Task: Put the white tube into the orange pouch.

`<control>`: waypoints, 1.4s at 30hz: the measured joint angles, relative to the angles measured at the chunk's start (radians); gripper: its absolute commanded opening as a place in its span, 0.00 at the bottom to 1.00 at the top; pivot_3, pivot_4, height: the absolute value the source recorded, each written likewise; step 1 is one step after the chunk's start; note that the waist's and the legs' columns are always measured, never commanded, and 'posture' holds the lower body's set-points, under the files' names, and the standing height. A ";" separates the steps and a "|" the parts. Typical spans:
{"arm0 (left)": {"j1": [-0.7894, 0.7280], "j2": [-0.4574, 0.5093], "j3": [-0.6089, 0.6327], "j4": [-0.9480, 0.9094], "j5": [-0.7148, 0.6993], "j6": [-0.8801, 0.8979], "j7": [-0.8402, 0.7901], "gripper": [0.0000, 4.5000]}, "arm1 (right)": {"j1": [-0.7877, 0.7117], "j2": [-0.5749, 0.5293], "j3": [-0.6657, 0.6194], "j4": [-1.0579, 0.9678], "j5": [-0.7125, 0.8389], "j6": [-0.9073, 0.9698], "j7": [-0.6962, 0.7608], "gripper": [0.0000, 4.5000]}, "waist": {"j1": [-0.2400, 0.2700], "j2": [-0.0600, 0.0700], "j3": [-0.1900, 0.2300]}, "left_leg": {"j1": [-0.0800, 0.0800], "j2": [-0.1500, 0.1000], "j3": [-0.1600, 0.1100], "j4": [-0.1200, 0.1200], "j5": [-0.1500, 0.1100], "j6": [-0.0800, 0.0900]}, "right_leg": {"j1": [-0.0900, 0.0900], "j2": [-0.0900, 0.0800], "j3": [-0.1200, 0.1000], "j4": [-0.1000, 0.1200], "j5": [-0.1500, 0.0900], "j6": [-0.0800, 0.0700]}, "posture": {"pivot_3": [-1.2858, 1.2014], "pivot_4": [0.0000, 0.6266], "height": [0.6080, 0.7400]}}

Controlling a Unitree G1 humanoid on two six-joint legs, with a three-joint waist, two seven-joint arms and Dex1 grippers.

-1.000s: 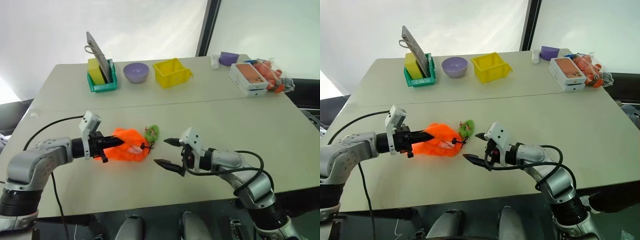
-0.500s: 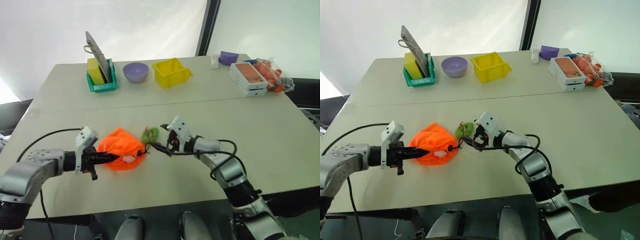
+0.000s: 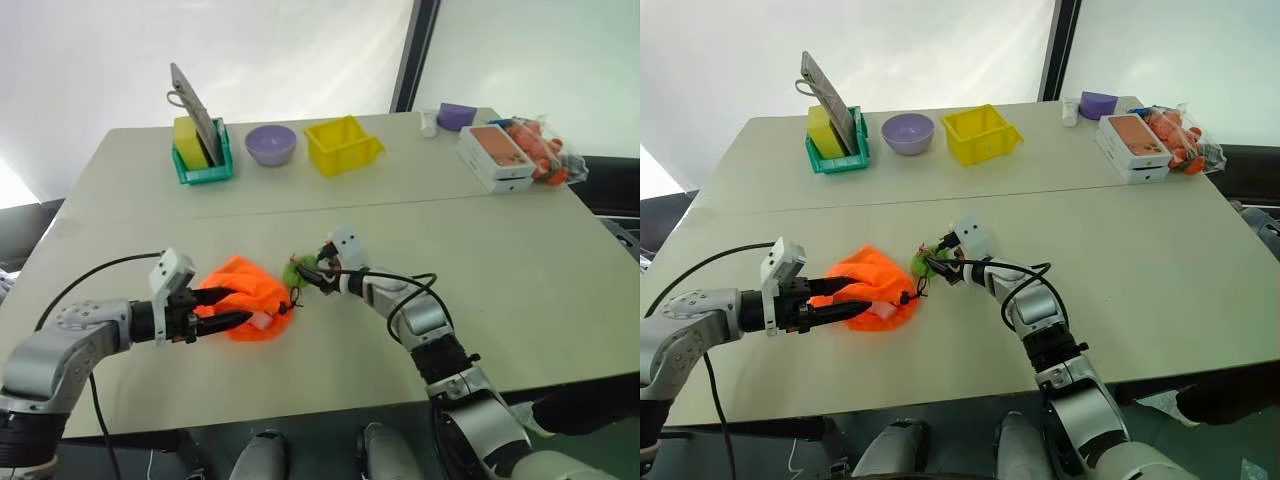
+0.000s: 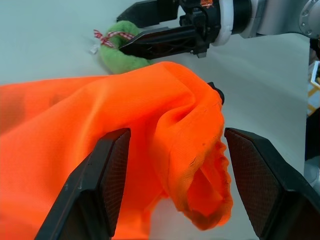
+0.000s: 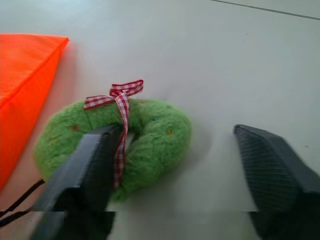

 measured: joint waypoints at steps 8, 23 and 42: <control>-0.020 -0.020 0.080 0.021 -0.061 0.027 0.046 0.71 | 0.119 -0.054 -0.033 -0.152 0.016 0.010 0.022 0.01 | 0.007 0.000 0.000 | 0.000 0.000 0.000 0.001 0.000 0.000 | 0.002 0.000 0.000 0.000 -0.001 0.001 | 0.52 0.24 1.00; -0.235 -0.098 -0.032 0.102 -0.062 0.040 0.058 1.00 | 0.308 -0.229 -0.369 -0.544 0.271 0.165 0.040 0.00 | 0.006 0.001 0.000 | 0.000 0.000 0.000 0.002 0.000 0.000 | 0.002 0.001 0.000 -0.001 -0.002 0.004 | 0.52 0.24 1.00; -0.691 -0.305 -0.542 0.615 0.365 -0.280 -0.282 1.00 | 0.312 -0.244 -0.330 -0.602 0.355 0.156 0.085 0.00 | 0.007 0.001 0.000 | -0.001 0.000 0.001 0.002 0.000 0.000 | 0.002 0.001 -0.001 -0.002 0.000 0.009 | 0.52 0.24 1.00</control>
